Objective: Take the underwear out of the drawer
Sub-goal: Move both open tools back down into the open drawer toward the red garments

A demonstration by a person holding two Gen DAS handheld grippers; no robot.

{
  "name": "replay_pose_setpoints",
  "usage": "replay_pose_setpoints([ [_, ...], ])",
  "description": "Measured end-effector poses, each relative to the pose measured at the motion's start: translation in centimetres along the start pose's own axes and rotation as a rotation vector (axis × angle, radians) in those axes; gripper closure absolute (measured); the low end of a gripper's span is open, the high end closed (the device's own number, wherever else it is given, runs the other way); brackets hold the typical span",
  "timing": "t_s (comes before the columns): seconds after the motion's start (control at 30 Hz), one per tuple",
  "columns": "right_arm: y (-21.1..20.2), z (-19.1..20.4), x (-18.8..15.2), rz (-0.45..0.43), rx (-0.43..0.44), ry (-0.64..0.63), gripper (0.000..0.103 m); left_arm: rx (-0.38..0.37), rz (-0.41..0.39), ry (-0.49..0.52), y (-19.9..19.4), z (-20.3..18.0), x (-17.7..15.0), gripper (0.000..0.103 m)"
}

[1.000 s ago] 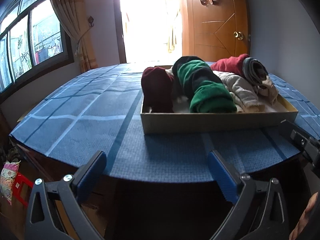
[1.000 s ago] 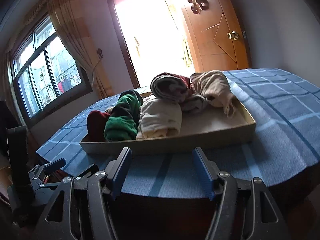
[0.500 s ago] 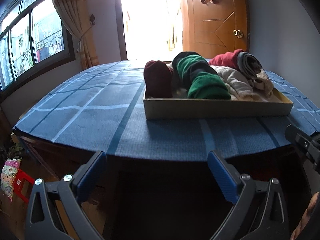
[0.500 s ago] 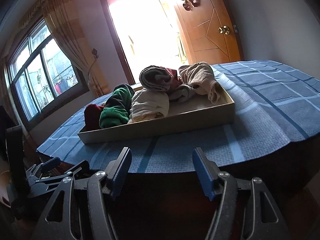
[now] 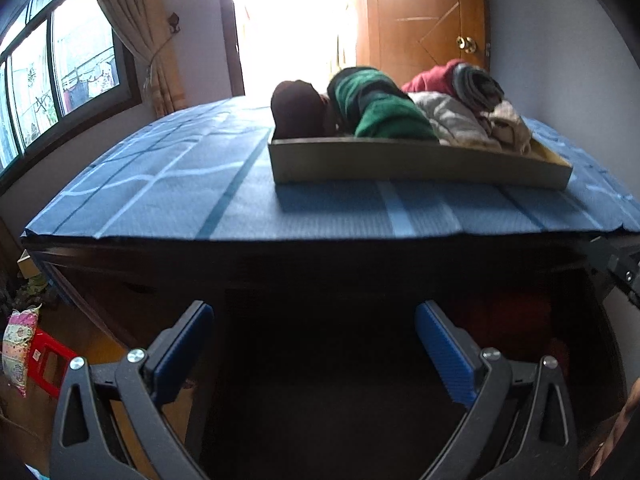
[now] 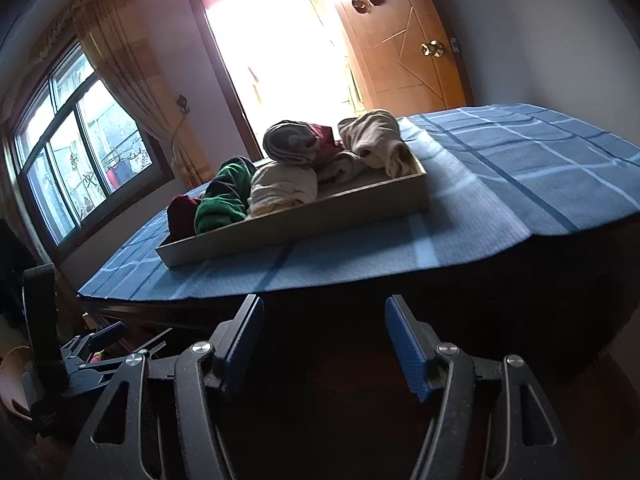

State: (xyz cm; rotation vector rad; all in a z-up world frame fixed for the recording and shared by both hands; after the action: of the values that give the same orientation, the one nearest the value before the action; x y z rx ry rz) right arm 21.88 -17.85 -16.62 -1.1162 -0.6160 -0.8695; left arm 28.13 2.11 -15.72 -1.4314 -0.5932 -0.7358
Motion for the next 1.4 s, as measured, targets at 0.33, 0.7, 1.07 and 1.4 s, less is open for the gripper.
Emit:
replay_pose_setpoints([
  [0.33, -0.5, -2.0, -1.6, 0.029, -0.030, 0.014, 0.037, -0.007, 0.046, 0.021, 0.3, -0.7, -1.7, 0.001],
  [0.7, -1.2, -3.1, -3.1, 0.070, -0.042, 0.023, 0.037, -0.021, 0.082, 0.071, -0.2, -2.3, -2.6, 0.001],
  [1.07, -2.3, -5.5, -6.1, 0.169, -0.074, 0.061, 0.037, -0.050, 0.182, 0.147, 0.2, -4.7, -4.2, 0.001],
  [1.4, -2.9, -6.3, -8.7, 0.263, -0.076, 0.074, 0.037, -0.083, 0.262, 0.182, 0.3, -6.1, -5.6, 0.001],
])
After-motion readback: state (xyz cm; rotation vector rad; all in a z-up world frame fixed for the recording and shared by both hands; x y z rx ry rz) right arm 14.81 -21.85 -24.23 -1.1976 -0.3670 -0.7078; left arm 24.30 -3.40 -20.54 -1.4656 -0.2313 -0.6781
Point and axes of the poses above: each gripper's, at about its wrist camera, not at the fingertips, and y roughly the way its jaws point, z to its left, x to its top, the point moved 9 cm from there along y, roughly the way its jaws point, and after that the axes turned 1 degree about x, right-handed, at the moved point
